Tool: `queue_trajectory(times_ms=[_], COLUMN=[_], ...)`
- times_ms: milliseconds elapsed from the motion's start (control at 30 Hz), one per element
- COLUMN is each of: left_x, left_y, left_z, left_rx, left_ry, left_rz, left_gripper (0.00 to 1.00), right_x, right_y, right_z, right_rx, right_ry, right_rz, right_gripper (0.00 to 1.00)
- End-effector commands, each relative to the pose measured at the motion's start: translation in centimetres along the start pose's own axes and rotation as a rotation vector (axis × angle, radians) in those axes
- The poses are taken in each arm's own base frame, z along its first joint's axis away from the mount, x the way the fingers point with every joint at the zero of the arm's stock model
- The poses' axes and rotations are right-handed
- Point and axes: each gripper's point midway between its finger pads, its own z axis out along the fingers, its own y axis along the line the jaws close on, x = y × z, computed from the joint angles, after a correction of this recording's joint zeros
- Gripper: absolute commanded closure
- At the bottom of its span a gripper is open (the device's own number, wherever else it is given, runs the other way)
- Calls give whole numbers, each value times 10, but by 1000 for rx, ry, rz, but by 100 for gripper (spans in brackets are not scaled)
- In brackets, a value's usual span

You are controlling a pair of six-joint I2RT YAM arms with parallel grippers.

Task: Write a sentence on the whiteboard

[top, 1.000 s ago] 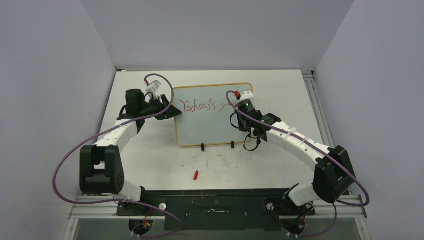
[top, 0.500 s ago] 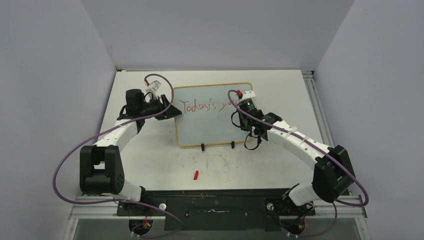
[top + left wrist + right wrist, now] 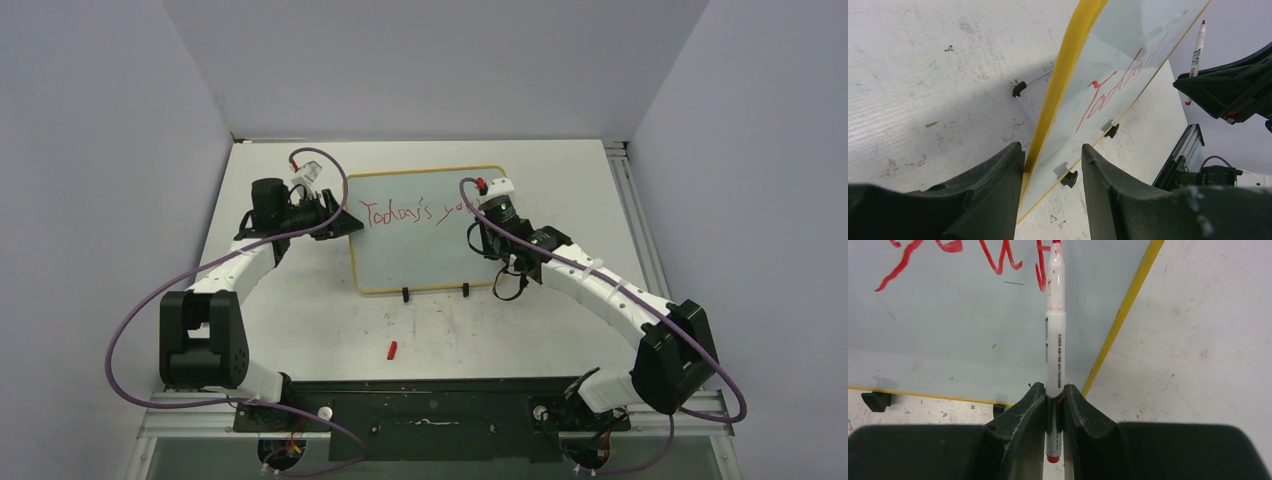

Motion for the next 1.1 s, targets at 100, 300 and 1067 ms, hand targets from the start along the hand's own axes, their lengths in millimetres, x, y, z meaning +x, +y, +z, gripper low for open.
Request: queue_trajectory(times_ms=[100, 300, 1067], left_x=[-10, -11, -12], left_y=[-23, -23, -23], left_z=[-6, -6, -7], left_rx=[60, 55, 50], left_ry=[-27, -28, -33], left_rz=[72, 71, 74], left_gripper=[56, 56, 56], right_x=[-40, -38, 39], right_y=[8, 31, 213], right_z=[-40, -57, -29], right_rx=[-67, -121, -517], right_ry=[-148, -168, 64], right_rz=[17, -1, -19], right_gripper=[95, 95, 95])
